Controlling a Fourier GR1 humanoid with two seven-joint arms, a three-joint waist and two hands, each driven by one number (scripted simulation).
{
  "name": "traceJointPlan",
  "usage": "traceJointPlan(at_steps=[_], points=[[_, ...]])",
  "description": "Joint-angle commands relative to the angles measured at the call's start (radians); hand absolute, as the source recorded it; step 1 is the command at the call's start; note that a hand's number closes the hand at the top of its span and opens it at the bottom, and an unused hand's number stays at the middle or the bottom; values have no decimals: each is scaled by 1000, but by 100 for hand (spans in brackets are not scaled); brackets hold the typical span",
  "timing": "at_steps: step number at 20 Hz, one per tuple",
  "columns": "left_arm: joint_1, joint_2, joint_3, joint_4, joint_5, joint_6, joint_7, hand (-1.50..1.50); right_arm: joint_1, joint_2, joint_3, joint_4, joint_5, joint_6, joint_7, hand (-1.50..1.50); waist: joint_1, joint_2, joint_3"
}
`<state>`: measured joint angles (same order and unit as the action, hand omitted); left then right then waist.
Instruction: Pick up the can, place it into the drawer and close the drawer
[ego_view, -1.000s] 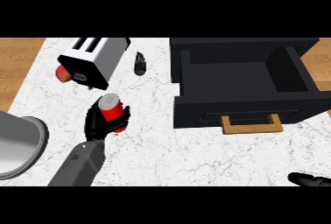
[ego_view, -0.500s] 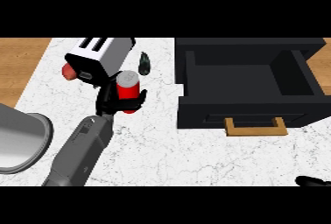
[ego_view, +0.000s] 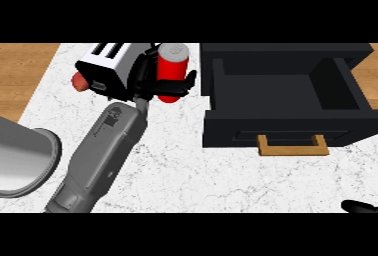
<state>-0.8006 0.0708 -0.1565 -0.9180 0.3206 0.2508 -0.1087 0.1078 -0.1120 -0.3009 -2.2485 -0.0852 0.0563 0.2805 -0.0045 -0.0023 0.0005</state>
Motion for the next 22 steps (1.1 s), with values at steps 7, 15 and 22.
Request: traceJointPlan(at_steps=[7,15,22], points=[[-222,-32,-5,-70,-81,101,261,150,-38,9,41,-34,54,-25,51,-150,-3,3,0],[-490,-70,15,160,-62,165,273,150,-74,-56,-43,-18,-33,7,73,-150,-25,7,0],[-659,-71,-7,297,-23,180,326,150,-77,-56,-77,-1,-66,10,54,-150,-32,8,1]])
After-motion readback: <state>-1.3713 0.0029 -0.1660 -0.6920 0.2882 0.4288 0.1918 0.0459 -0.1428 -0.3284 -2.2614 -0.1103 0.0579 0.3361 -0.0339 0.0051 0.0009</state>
